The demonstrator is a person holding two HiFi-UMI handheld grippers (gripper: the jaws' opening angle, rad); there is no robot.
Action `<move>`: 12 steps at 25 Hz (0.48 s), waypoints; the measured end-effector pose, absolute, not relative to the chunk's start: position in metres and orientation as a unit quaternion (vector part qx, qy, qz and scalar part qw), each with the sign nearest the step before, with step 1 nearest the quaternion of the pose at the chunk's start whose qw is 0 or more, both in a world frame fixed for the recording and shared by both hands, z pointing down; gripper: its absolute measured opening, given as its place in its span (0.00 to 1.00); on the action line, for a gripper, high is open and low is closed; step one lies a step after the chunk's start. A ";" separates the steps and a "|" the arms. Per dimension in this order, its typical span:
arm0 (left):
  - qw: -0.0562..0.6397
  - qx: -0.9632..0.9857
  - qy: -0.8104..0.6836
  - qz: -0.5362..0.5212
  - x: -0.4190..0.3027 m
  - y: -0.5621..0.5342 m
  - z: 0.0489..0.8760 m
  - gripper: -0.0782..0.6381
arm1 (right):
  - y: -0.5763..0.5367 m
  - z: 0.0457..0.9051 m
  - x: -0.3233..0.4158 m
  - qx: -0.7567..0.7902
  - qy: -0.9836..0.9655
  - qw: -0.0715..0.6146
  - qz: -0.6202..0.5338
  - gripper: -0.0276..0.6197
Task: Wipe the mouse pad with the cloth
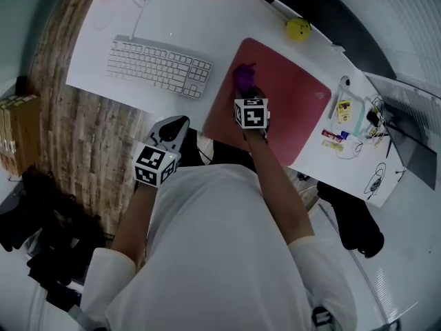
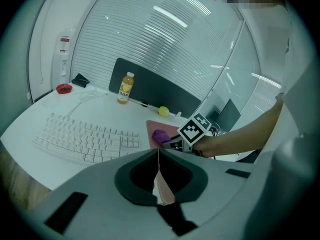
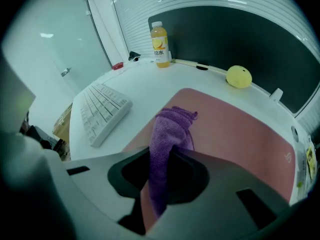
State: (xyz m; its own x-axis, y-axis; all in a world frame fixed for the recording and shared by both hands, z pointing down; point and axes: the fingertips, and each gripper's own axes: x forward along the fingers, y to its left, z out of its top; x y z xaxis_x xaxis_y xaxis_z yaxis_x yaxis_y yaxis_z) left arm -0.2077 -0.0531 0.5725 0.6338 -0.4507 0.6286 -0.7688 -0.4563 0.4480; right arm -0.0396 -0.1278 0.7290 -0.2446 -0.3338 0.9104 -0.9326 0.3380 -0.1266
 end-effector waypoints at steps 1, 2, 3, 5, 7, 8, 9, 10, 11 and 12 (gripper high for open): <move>0.370 0.824 -0.371 0.216 -0.210 -0.053 0.573 0.14 | -0.130 0.729 -0.046 0.446 -0.706 0.418 0.358 0.16; 0.371 0.823 -0.372 0.217 -0.211 -0.053 0.574 0.14 | -0.132 0.729 -0.053 0.441 -0.709 0.416 0.359 0.16; 0.371 0.822 -0.373 0.217 -0.213 -0.053 0.574 0.14 | -0.134 0.728 -0.059 0.437 -0.713 0.414 0.361 0.16; 0.371 0.821 -0.376 0.217 -0.216 -0.054 0.574 0.14 | -0.139 0.727 -0.072 0.429 -0.719 0.405 0.367 0.16; 0.371 0.821 -0.377 0.217 -0.216 -0.054 0.574 0.14 | -0.142 0.726 -0.083 0.421 -0.724 0.398 0.374 0.16; 0.371 0.821 -0.376 0.217 -0.215 -0.055 0.574 0.14 | -0.144 0.726 -0.087 0.418 -0.727 0.395 0.376 0.16; 0.370 0.822 -0.375 0.216 -0.214 -0.056 0.574 0.14 | -0.146 0.724 -0.090 0.416 -0.730 0.391 0.375 0.16; 0.369 0.823 -0.373 0.216 -0.213 -0.058 0.574 0.14 | -0.150 0.720 -0.093 0.417 -0.734 0.386 0.373 0.16; 0.368 0.824 -0.372 0.216 -0.211 -0.060 0.573 0.14 | -0.154 0.715 -0.095 0.418 -0.739 0.378 0.369 0.16; 0.367 0.826 -0.371 0.216 -0.210 -0.062 0.573 0.14 | -0.159 0.709 -0.097 0.419 -0.745 0.368 0.365 0.16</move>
